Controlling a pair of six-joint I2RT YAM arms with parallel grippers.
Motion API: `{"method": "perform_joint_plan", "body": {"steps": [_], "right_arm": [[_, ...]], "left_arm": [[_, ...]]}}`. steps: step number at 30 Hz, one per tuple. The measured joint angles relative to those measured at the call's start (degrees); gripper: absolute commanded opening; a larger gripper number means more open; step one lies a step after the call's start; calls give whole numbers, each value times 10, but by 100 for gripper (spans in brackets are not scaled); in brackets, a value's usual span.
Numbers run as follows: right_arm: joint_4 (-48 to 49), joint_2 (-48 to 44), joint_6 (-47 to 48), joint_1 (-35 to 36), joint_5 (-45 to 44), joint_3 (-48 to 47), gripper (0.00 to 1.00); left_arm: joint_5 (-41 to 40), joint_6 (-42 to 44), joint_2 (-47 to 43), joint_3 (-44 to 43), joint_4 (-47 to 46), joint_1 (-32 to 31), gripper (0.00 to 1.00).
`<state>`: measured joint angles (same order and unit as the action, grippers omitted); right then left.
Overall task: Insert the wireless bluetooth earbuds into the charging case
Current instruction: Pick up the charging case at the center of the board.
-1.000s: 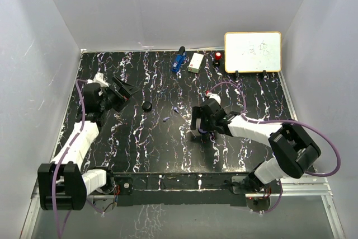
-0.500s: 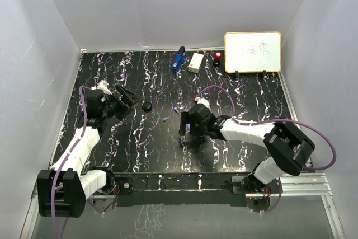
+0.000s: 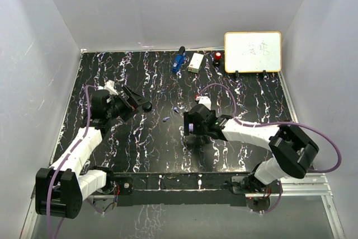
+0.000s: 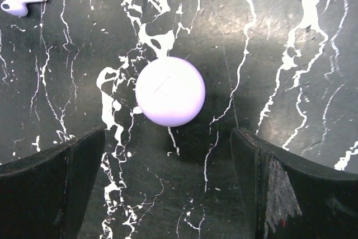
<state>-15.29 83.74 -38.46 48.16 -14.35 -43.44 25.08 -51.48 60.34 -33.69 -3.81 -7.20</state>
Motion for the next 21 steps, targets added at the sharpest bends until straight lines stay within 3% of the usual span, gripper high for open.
{"method": "perform_joint_plan", "body": {"steps": [13,21], "right_arm": [[11,47,118,0,-39,-15,91],[43,59,167,0,-31,-15,82]], "left_arm": [[26,-27,25,8,-38,-44,95],[30,-30,31,8,-41,-47,95]]}}
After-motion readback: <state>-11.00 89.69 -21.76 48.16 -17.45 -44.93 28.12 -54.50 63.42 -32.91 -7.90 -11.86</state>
